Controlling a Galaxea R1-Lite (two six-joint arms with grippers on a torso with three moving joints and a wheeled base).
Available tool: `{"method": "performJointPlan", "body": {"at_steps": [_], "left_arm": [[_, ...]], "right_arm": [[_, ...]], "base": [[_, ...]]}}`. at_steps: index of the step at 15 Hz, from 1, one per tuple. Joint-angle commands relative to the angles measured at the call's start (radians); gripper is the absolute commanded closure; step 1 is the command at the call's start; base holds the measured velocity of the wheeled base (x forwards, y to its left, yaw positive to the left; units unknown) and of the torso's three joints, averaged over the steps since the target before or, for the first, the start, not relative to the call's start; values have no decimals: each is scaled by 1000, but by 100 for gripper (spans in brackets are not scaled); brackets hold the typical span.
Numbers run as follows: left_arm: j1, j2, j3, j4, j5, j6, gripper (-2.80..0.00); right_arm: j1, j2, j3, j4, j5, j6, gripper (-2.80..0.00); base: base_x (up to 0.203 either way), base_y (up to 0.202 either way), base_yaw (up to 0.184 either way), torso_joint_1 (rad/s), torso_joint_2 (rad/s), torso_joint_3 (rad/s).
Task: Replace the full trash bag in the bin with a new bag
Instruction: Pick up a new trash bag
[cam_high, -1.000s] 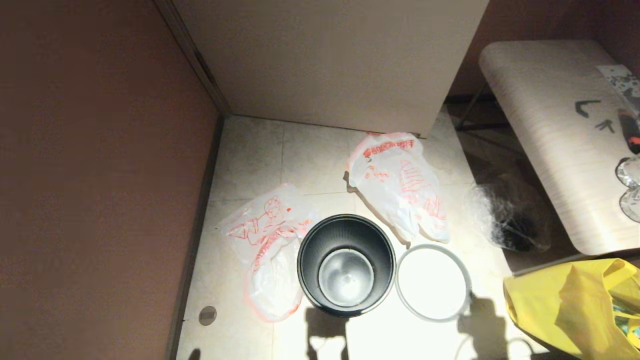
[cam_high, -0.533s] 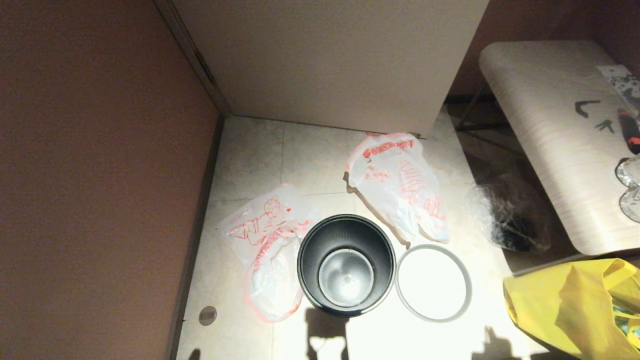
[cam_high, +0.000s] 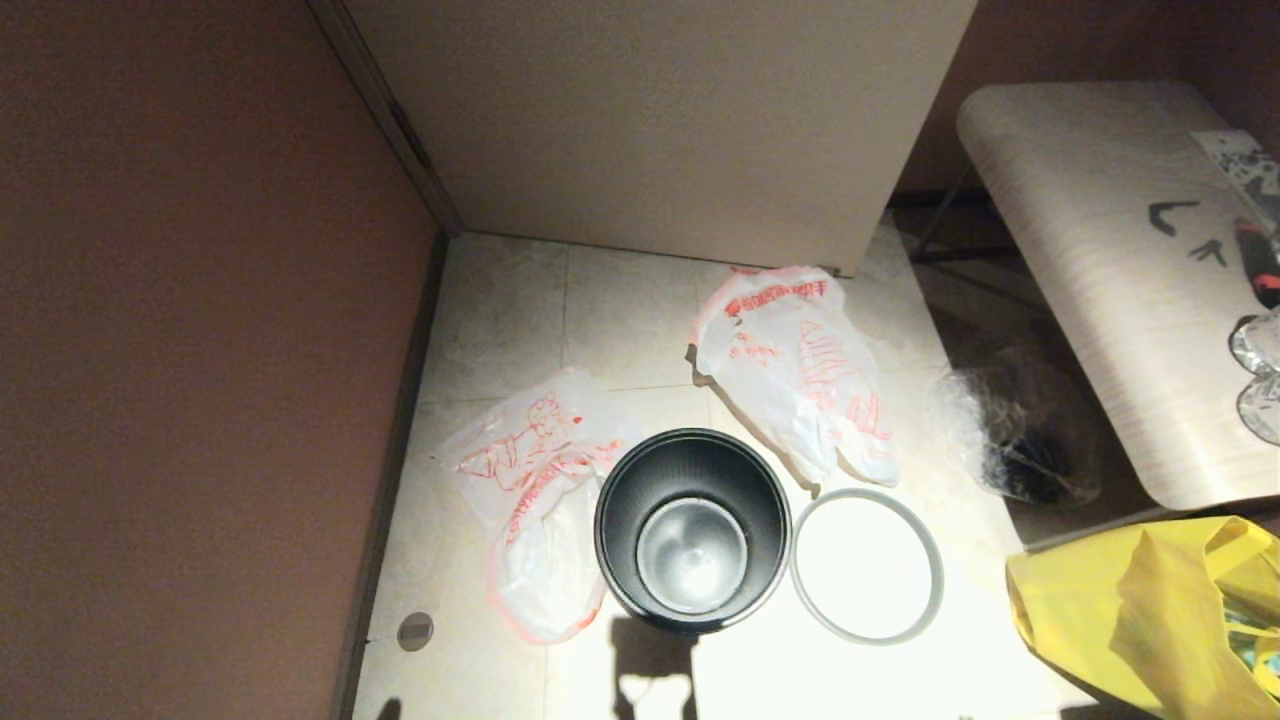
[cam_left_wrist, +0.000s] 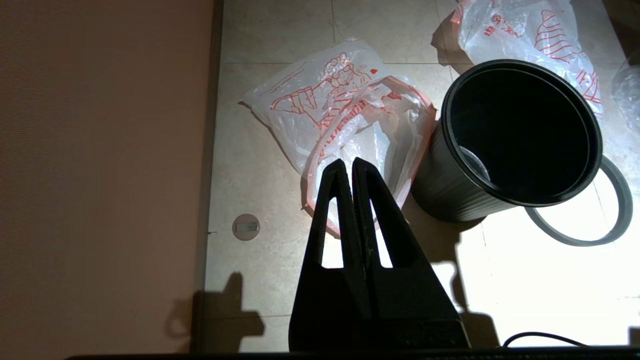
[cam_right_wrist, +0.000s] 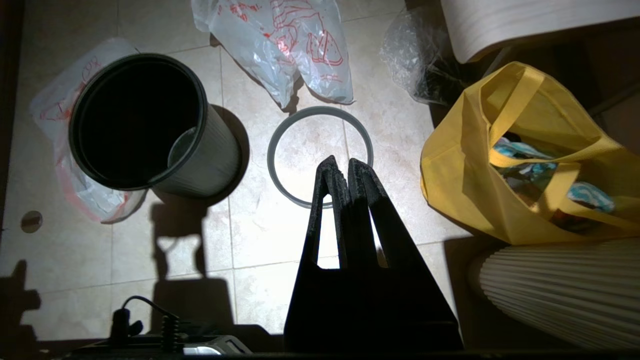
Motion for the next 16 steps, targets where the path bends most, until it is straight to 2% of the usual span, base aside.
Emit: {"method": "performJointPlan", "body": {"at_steps": [1,4,5,10,16], "left_arm": [[0,1,0,0,0,-1,0],[0,1,0,0,0,-1,0],[0,1,0,0,0,-1,0],[0,1,0,0,0,-1,0],[0,1,0,0,0,-1,0]], "right_arm": [[-2,-41,131,-105,5,-5,0],[-2,-44,342,-365,6,-82,0],[-2,-45,366,-399,7,-120,0],[-2,-45,406,-438,-2,-169,0],[-2,-45,406,-438,-3,-150,0]], "base": [[0,0,0,0,0,0],[0,0,0,0,0,0],[0,0,0,0,0,0],[0,0,0,0,0,0],[0,0,0,0,0,0]]}}
